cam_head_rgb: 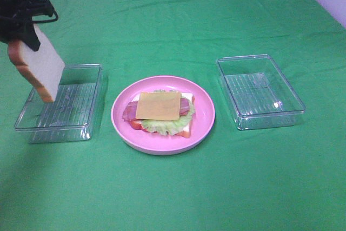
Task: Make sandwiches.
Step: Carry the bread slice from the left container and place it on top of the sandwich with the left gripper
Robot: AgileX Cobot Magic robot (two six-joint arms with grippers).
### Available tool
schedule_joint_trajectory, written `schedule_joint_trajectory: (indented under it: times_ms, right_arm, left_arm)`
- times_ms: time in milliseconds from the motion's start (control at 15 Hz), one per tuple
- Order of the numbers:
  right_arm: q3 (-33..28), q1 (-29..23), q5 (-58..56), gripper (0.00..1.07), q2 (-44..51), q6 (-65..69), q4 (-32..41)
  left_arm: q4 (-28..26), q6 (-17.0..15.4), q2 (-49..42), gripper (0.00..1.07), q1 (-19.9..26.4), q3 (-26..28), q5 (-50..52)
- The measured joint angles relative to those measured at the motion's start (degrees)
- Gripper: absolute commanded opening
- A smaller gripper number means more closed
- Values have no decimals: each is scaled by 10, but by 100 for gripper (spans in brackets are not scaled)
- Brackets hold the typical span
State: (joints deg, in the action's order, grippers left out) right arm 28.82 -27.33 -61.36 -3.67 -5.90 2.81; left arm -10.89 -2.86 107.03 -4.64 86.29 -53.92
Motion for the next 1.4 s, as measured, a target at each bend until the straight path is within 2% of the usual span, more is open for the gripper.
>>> schedule_joint_trajectory:
  times_ms: [67, 133, 267, 400, 600, 733, 933, 1133, 1400]
  right_arm:
    - [0, 0, 0, 85, 0, 0, 0]
    - [0, 0, 0, 85, 0, 0, 0]
    - [0, 0, 0, 85, 0, 0, 0]
    - [0, 0, 0, 85, 0, 0, 0]
    - [0, 0, 0, 85, 0, 0, 0]
    - [0, 0, 0, 85, 0, 0, 0]
    - [0, 0, 0, 85, 0, 0, 0]
    - [0, 0, 0, 85, 0, 0, 0]
    - [0, 0, 0, 85, 0, 0, 0]
  left_arm:
    - [-87, 52, -28, 0, 0, 0, -3]
    - [-128, 76, -33, 0, 0, 0, -8]
    - [-242, 139, -34, 0, -2, -4, -22]
    - [-319, 189, -34, 0, -18, -27, -12]
    - [-395, 244, -30, 0, -53, -67, 24]
    - [-444, 266, -3, 0, -78, -73, 34]
    - [-483, 279, 46, 0, -112, -73, 68]
    - [-496, 285, 121, 0, -140, -78, 77]
    - [-504, 289, 128, 0, -140, -78, 81]
